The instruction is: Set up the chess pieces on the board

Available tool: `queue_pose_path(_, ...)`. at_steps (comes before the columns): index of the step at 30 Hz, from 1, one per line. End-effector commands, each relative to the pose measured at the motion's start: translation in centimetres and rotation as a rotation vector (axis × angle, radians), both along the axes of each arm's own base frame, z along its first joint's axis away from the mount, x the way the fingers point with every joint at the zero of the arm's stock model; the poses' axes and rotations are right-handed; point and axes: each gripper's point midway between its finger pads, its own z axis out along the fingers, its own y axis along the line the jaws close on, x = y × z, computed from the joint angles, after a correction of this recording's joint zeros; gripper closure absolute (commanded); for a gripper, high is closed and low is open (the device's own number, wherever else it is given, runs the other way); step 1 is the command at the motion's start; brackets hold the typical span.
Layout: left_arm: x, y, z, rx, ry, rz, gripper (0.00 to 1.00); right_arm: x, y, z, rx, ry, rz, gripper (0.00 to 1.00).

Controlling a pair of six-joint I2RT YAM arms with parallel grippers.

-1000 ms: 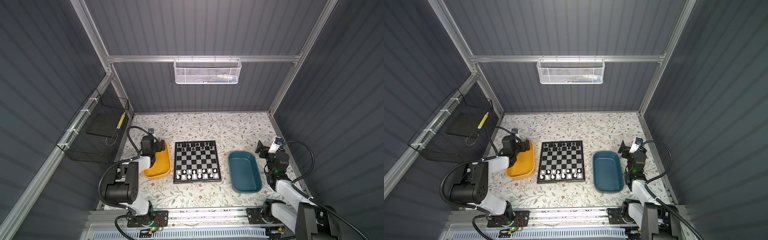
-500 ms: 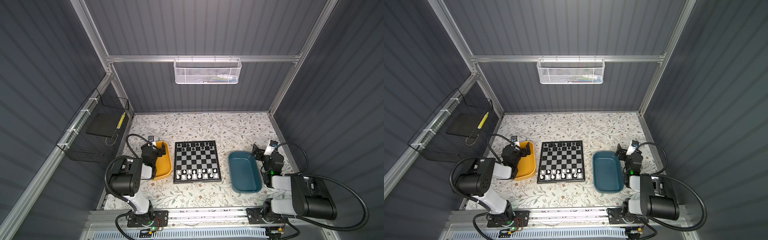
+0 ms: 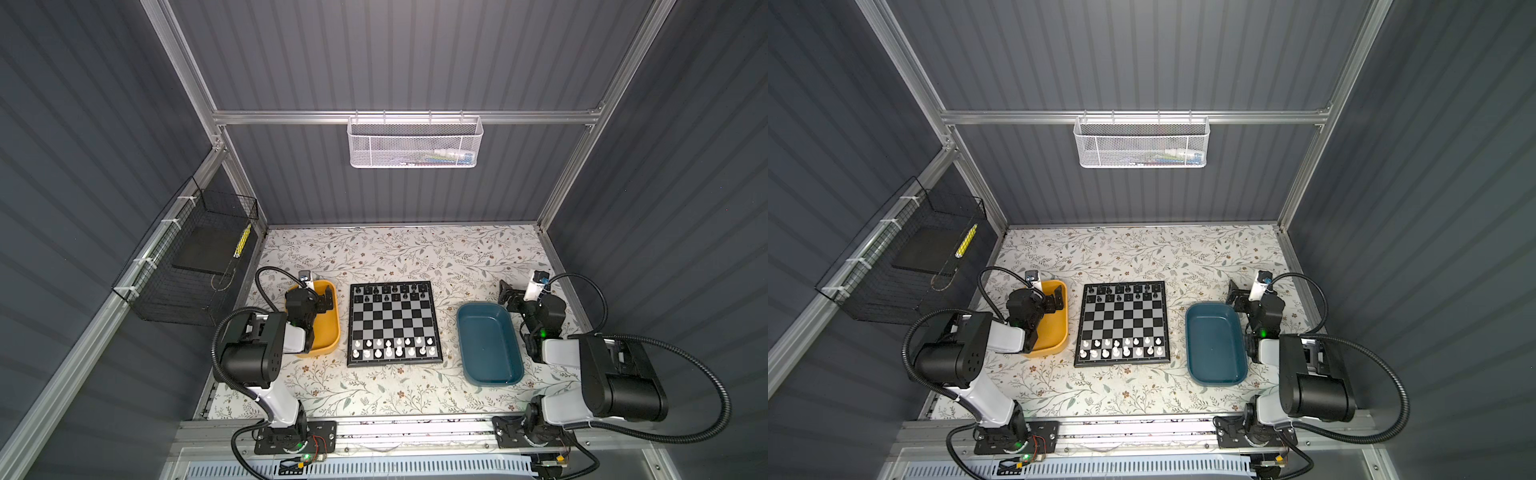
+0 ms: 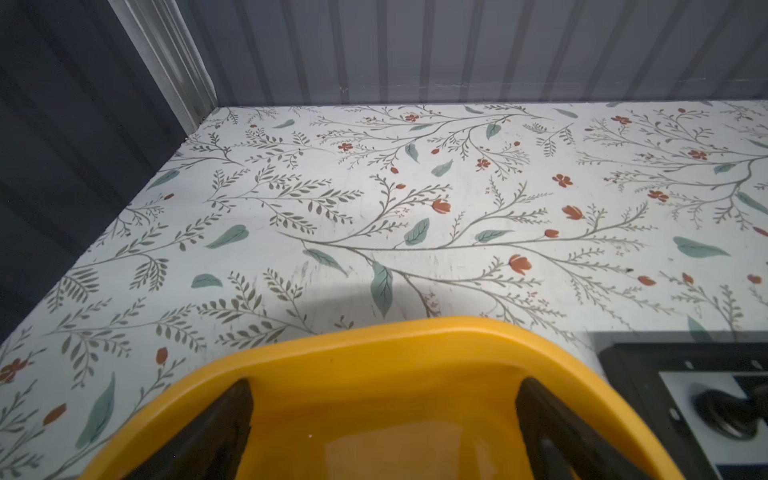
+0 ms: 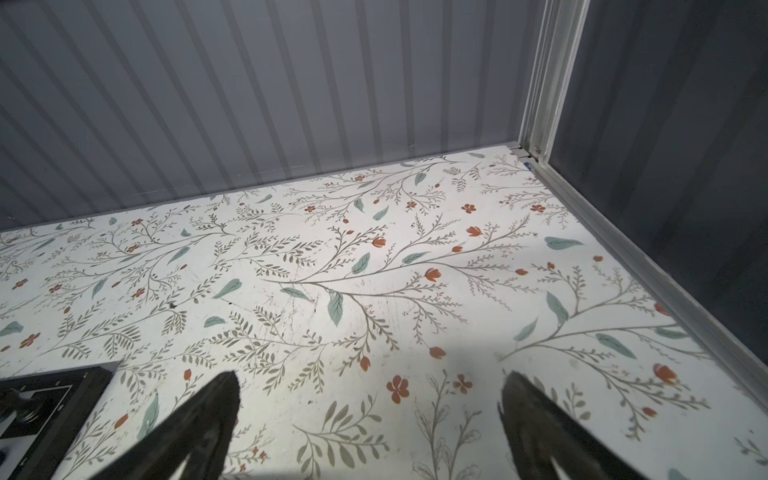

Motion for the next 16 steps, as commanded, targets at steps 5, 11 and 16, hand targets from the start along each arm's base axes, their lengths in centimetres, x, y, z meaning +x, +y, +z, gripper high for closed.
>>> queue_pose_path(5,-0.12,-0.02,-1.07,-0.006,0.049,-0.002,0.01,0.2,0.51,0.19,-0.014,0.0,0.036,0.01)
queue_pose_path(11,-0.13,-0.01,-1.12,-0.006,0.05,-0.002,0.0,0.55,1.2,0.03,-0.036,0.018,0.06,0.01)
queue_pose_path(16,-0.12,0.0,-1.06,-0.005,0.049,-0.002,0.01,0.41,1.16,0.1,-0.038,0.013,0.057,0.01)
